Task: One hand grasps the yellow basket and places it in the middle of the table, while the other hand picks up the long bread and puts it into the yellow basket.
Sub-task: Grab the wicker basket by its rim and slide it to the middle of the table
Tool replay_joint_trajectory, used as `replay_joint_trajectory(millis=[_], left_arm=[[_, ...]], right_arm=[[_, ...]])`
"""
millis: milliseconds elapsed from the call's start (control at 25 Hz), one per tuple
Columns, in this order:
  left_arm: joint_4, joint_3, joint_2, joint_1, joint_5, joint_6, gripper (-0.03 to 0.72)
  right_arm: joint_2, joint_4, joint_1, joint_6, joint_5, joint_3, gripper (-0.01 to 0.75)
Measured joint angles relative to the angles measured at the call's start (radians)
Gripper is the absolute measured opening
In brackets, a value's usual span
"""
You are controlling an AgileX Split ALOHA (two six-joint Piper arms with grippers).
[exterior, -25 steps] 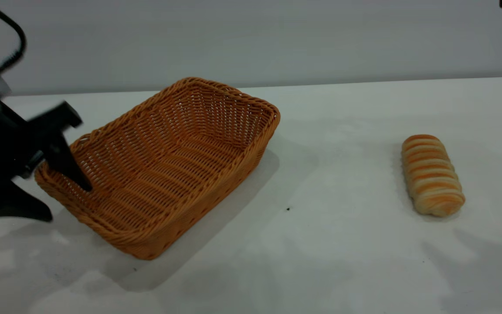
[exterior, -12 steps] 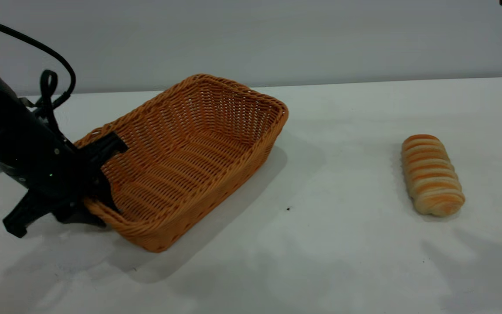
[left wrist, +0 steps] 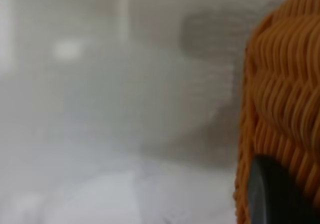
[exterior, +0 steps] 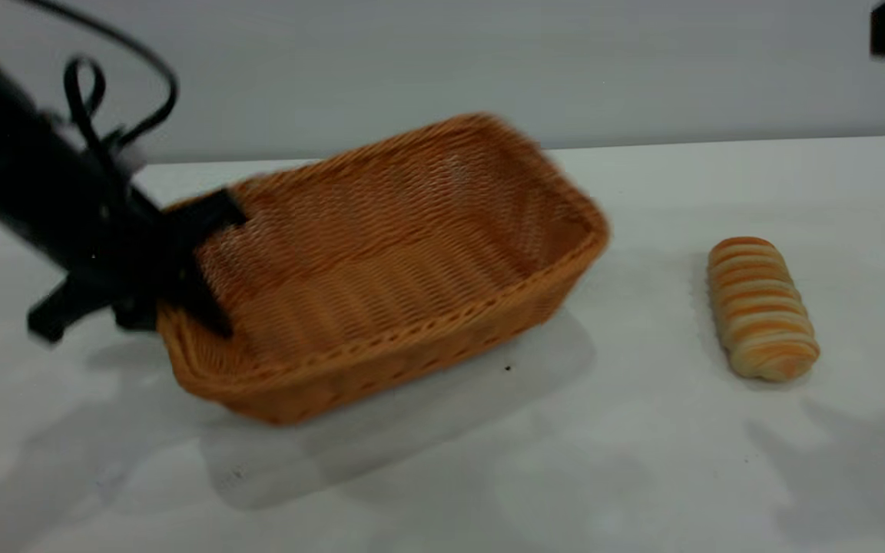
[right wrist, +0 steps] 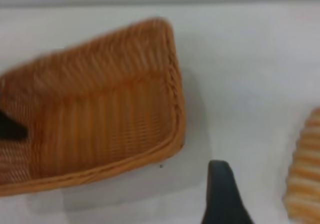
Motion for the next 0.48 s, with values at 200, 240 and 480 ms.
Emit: replay_joint_trajectory(millis=[200,240,480], left_arm=[[0.249,-0.250,0.082,0.000,0.235,0.015,0.102],[0.290,-0.301,0.111,0.000,0.273,0.010,0.102],[0.346,-0.486,0.270,0.000,0.361,0.006,0.102]], right_arm=[[0.170,-0.021,0.000,0.001,-0.010,-0.087,0.521],[0.212,-0.030,0.000,0.001,-0.021,-0.108,0.521],[0.447,-0.051,0.000,0.001,-0.110,-0.238,0.521]])
